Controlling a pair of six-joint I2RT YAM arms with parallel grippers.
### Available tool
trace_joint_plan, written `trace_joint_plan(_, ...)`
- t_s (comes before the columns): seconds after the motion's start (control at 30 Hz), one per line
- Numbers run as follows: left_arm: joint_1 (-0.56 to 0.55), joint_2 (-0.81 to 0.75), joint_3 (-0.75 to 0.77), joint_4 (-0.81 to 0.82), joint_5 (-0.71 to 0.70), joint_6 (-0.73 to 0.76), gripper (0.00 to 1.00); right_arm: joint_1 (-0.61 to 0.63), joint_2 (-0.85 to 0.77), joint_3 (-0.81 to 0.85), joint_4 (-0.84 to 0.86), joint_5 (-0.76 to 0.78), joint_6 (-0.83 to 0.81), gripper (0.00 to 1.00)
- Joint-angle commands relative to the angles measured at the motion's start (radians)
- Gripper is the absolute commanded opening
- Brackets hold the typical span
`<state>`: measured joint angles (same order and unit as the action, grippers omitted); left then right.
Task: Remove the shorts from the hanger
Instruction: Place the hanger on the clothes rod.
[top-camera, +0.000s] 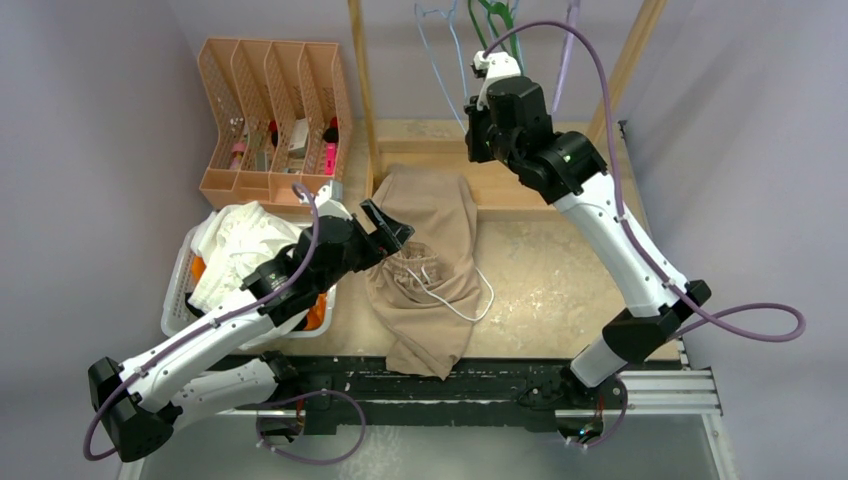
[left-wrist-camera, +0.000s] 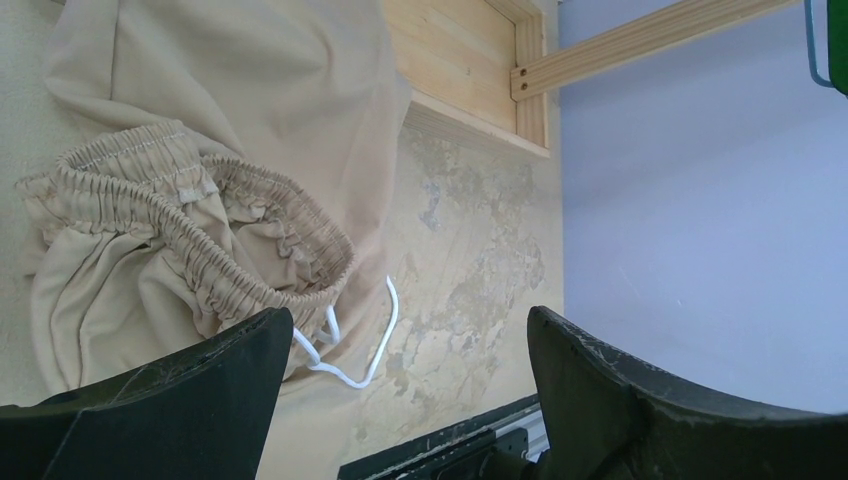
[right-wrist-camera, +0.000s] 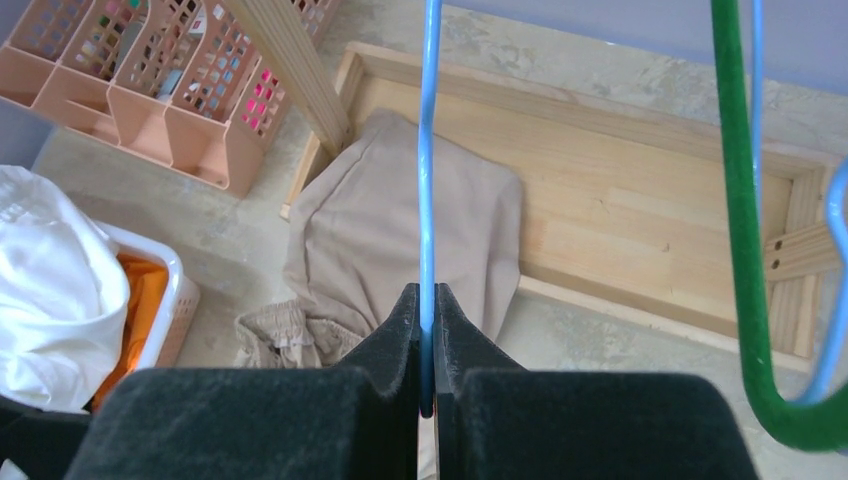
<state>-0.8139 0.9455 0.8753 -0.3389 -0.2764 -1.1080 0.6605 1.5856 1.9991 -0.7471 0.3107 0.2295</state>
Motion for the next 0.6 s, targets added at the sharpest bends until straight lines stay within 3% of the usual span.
trace_joint_plan(0.0, -0.001, -0.015, 0.032, 0.014, -0.023, -0.005, 0.87, -0.002, -0.021, -0.064, 0.026, -0.039, 0.019, 0.00)
trace_joint_plan(0.13, -0.002, -0.005, 0.039, 0.007, -0.024, 0.000, 0.87, -0.001, -0.037, -0.077, 0.051, -0.045, 0.026, 0.00)
trace_joint_plan(0.43, -0.002, -0.009, 0.035, 0.009, -0.038, -0.018, 0.87, -0.002, 0.031, 0.091, -0.024, 0.015, 0.014, 0.00)
trace_joint_plan(0.57, -0.002, -0.024, 0.041, 0.000, -0.064, -0.013, 0.87, -0.002, 0.024, 0.064, -0.020, 0.018, 0.020, 0.00)
